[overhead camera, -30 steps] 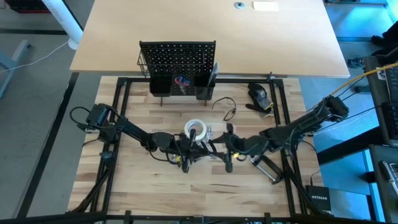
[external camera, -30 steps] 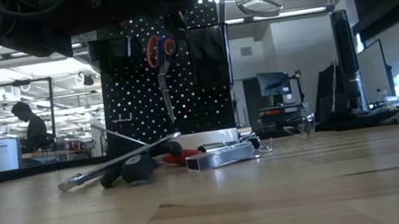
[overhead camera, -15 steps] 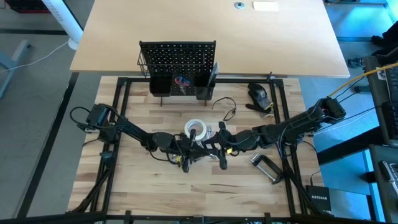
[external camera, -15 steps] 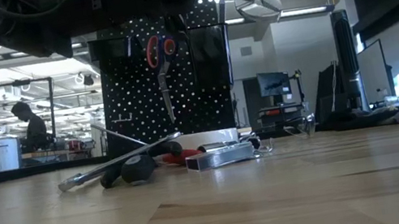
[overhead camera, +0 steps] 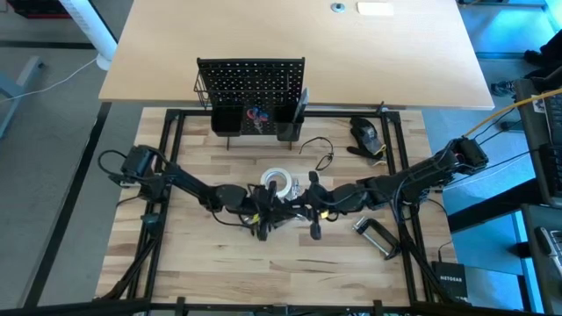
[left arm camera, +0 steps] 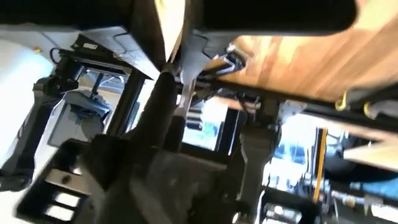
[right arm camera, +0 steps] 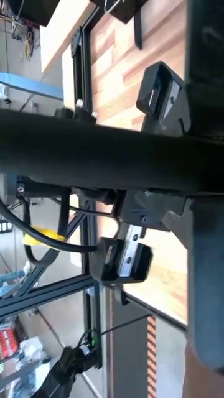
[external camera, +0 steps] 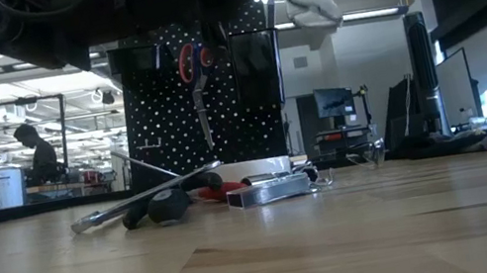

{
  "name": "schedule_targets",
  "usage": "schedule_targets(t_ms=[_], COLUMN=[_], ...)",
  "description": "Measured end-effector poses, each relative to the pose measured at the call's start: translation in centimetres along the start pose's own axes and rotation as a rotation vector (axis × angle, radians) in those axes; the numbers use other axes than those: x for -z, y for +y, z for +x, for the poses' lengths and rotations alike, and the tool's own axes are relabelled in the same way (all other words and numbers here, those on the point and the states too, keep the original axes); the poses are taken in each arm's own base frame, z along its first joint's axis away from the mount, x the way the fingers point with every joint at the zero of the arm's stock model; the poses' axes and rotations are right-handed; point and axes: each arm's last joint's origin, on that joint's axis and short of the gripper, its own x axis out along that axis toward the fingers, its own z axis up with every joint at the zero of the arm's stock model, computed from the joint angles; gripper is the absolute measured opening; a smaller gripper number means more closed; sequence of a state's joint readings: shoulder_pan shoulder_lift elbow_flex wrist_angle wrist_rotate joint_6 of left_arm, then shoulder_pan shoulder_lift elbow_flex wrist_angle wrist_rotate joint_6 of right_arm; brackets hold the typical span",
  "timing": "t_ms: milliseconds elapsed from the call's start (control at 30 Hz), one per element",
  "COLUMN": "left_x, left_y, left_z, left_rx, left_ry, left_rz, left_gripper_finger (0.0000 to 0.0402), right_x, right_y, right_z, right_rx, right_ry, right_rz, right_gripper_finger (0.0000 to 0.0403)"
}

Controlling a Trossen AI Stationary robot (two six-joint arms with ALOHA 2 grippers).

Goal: Hang tools onto peg board
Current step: Put the black slip-joint pliers into the right black bin on the peg board

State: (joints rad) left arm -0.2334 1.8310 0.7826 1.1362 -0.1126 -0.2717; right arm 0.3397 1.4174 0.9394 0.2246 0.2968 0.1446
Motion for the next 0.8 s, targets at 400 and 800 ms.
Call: schedule_targets(t_ms=[400,800], left_x=[-3.4,-2.2], left_y=[-0.1,-3.6], left_z=[-4.0,-11.4], left_rx=[-0.149,-0.474], left_ry=[0.449,0.460], left_rz=[0.025,0.126], left_gripper_finger=[0.0136,0.0120], right_x=[-5.7,-11.1], right_y=[-0.3,-4.3], right_z=[-1.9,-2.4], right_rx=[0.197,0.602], right_ry=[-0.038,-0.271], right_rz=[-0.100,-0.189], right_gripper_finger=[0.0047,0.0047])
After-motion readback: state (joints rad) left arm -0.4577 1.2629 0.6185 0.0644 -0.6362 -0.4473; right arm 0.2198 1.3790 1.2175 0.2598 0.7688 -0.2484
